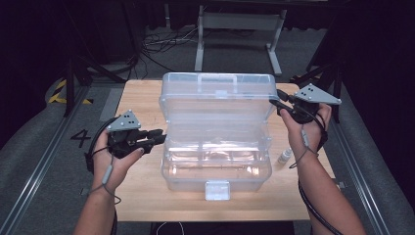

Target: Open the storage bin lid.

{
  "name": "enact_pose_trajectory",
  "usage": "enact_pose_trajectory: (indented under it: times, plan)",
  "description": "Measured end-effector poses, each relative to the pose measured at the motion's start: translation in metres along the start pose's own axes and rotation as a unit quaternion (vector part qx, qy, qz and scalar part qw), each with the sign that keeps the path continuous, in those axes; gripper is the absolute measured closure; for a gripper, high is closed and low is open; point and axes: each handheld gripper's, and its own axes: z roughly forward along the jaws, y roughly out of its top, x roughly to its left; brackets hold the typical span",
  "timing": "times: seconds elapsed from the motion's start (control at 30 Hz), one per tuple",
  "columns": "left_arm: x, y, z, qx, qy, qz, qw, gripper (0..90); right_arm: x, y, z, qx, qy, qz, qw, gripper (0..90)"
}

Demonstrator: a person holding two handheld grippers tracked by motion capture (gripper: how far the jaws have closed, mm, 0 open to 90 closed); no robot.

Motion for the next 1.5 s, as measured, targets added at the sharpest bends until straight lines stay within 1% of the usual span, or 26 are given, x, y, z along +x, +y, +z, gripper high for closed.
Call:
enact_pose_trajectory:
  times: [0.17,0.23,0.37,0.43,0.57,0.63,0.7,0.8,0.83,0.93,1.03,1.07,1.13,1.17,1.27,1.4,1.43,1.47,1.5]
  plan:
    - [-0.003,-0.006,-0.004,0.006,0.001,-0.001,1.0000,74.7,-0.003,0.003,0.007,-0.002,-0.005,0.003,1.0000,70.0]
    - [-0.005,-0.009,-0.005,0.010,-0.003,-0.002,0.9999,74.3,-0.004,0.004,0.009,-0.003,-0.006,0.004,1.0000,70.3]
    - [-0.009,-0.013,-0.004,0.022,-0.012,0.005,0.9997,73.2,-0.007,0.005,0.014,-0.004,-0.011,0.004,0.9999,71.5]
    - [-0.011,-0.015,-0.003,0.027,-0.018,0.005,0.9995,73.2,-0.007,0.005,0.016,-0.004,-0.014,0.005,0.9999,72.1]
    - [-0.014,-0.018,-0.002,0.036,-0.025,0.005,0.9990,73.0,-0.010,0.008,0.020,0.003,-0.014,0.009,0.9999,72.6]
    - [-0.016,-0.021,0.000,0.044,-0.030,0.007,0.9985,72.8,-0.011,0.008,0.022,0.005,-0.014,0.010,0.9998,72.7]
    - [-0.017,-0.023,0.002,0.051,-0.040,0.008,0.9979,72.7,-0.012,0.009,0.023,0.006,-0.013,0.012,0.9998,73.0]
    - [-0.021,-0.024,0.007,0.063,-0.051,0.016,0.9966,72.7,-0.013,0.009,0.025,0.007,-0.013,0.014,0.9998,73.2]
    - [-0.022,-0.024,0.008,0.064,-0.055,0.016,0.9963,72.7,-0.014,0.009,0.025,0.009,-0.012,0.016,0.9998,73.3]
    - [-0.025,-0.024,0.014,0.074,-0.066,0.025,0.9948,72.8,-0.016,0.010,0.027,0.012,-0.010,0.018,0.9997,73.3]
    - [-0.029,-0.025,0.020,0.089,-0.085,0.036,0.9918,72.7,-0.016,0.012,0.028,0.017,-0.009,0.017,0.9997,73.3]
    - [-0.029,-0.026,0.022,0.091,-0.090,0.039,0.9911,72.7,-0.017,0.012,0.029,0.018,-0.009,0.017,0.9996,73.3]
    - [-0.031,-0.029,0.028,0.101,-0.102,0.042,0.9888,72.6,-0.018,0.012,0.030,0.020,-0.008,0.019,0.9996,73.4]
    - [-0.031,-0.029,0.028,0.101,-0.102,0.042,0.9888,72.4,-0.018,0.012,0.030,0.020,-0.008,0.019,0.9996,73.4]
    - [-0.031,-0.035,0.038,0.118,-0.114,0.040,0.9857,71.8,-0.019,0.013,0.031,0.023,-0.007,0.020,0.9995,73.6]
    - [-0.030,-0.042,0.046,0.133,-0.126,0.038,0.9823,71.6,-0.021,0.013,0.034,0.024,-0.008,0.023,0.9994,74.0]
    - [-0.030,-0.043,0.048,0.136,-0.132,0.038,0.9811,71.6,-0.021,0.014,0.034,0.025,-0.008,0.024,0.9994,74.0]
    - [-0.030,-0.043,0.048,0.136,-0.132,0.038,0.9811,71.4,-0.021,0.014,0.034,0.025,-0.008,0.024,0.9994,74.0]
    - [-0.030,-0.046,0.051,0.142,-0.135,0.038,0.9799,71.4,-0.021,0.014,0.035,0.025,-0.008,0.024,0.9994,74.2]
